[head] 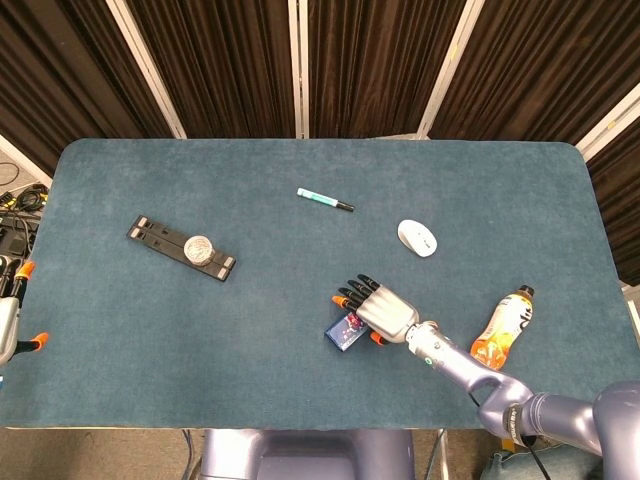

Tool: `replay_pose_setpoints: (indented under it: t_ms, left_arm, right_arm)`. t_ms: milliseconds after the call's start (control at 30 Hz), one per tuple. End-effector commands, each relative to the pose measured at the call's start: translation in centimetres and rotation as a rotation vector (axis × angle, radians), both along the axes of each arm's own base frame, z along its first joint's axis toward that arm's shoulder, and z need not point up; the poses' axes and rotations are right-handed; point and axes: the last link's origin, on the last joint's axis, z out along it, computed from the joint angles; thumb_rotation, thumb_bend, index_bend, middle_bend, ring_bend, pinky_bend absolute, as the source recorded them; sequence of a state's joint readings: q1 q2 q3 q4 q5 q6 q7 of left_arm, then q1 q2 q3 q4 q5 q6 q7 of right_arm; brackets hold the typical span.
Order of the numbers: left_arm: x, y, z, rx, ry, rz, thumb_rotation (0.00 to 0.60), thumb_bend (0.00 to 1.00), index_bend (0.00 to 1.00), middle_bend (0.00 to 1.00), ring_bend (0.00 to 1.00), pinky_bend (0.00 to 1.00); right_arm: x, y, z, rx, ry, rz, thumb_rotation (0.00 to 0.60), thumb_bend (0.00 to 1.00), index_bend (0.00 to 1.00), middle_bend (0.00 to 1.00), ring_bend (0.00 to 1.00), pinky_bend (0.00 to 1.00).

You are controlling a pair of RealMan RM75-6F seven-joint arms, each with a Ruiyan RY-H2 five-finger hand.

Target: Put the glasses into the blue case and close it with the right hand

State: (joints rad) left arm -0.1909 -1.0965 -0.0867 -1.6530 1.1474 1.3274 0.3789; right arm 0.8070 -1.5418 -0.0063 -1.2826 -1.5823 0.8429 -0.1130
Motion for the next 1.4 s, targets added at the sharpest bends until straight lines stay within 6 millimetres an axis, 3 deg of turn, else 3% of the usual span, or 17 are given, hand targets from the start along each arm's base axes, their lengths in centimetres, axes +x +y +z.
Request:
replay_pose_setpoints:
  t_ms: [33,167,300,400,467,533,800,867,900,1100,1167,1400]
  left_arm:
    - [0.0,0.0,0.0,-0.001,0.000,0.000,0.600,0.00,0.00,0.00,0.00,0.00]
    - [0.1,0.0,0.0,0.001,0.001,-0.002,0.600,0.00,0.00,0.00,0.00,0.00]
    - [0.1,-0.1,0.0,0.002,0.001,-0.003,0.600,0.00,0.00,0.00,0.00,0.00]
    - [0.1,-0.1,0.0,0.002,-0.001,-0.003,0.600,0.00,0.00,0.00,0.00,0.00]
    - [0.2,-0.1,0.0,0.002,-0.002,-0.003,0.600,0.00,0.00,0.00,0.00,0.00]
    - [0.3,-0.1,0.0,0.000,-0.008,-0.006,0.600,0.00,0.00,0.00,0.00,0.00]
    - [0.6,-0.5,0.3,0.008,-0.023,-0.025,0.600,0.00,0.00,0.00,0.00,0.00]
    - [1.1,-0.6,0.5,0.019,-0.036,-0.058,0.600,0.00,0.00,0.00,0.00,0.00]
    - [1.5,-0.6,0.7,0.043,-0.054,-0.104,0.600,0.00,0.00,0.00,0.00,0.00]
    - [1.3,-1.3,1.1,0.060,-0.069,-0.145,0.600,0.00,0.00,0.00,0.00,0.00]
    - [1.3,-1.4,1.2,0.059,-0.072,-0.147,0.600,0.00,0.00,0.00,0.00,0.00]
    - [1.6,-1.6,1.7,0.066,-0.086,-0.168,0.600,0.00,0.00,0.00,0.00,0.00]
  right_arm:
    - [0.0,0.0,-0.2,0.002,-0.006,0.007,0.600,0.26,0.41,0.28,0.08,0.00]
    - [-0.1,0.1,-0.3,0.005,-0.019,0.006,0.600,0.29,0.47,0.31,0.10,0.00]
    - [-0.1,0.2,-0.3,0.002,-0.027,0.011,0.600,0.28,0.46,0.28,0.10,0.00]
    - [-0.3,0.3,-0.1,0.007,-0.010,0.004,0.600,0.27,0.29,0.17,0.05,0.00]
    - [-0.6,0.3,0.0,0.018,0.012,-0.014,0.600,0.22,0.08,0.04,0.01,0.00]
    - [-0.5,0.5,0.7,0.022,0.026,-0.038,0.600,0.17,0.00,0.00,0.00,0.00]
    - [-0.2,1.8,4.4,-0.054,-0.014,-0.035,0.600,0.16,0.00,0.00,0.00,0.00]
    - [-0.5,2.3,6.5,-0.109,-0.049,-0.040,0.600,0.16,0.00,0.00,0.00,0.00]
    - [-1.1,2.6,8.2,-0.167,-0.087,-0.056,0.600,0.16,0.00,0.00,0.00,0.00]
    - [-3.2,3.6,12.3,-0.334,-0.212,-0.132,0.600,0.00,0.00,0.00,0.00,0.00]
    - [-5.1,4.2,14.4,-0.434,-0.240,-0.173,0.600,0.00,0.01,0.00,0.00,0.00]
    - [-8.5,6.4,15.9,-0.546,-0.268,-0.193,0.600,0.00,0.06,0.00,0.00,0.00]
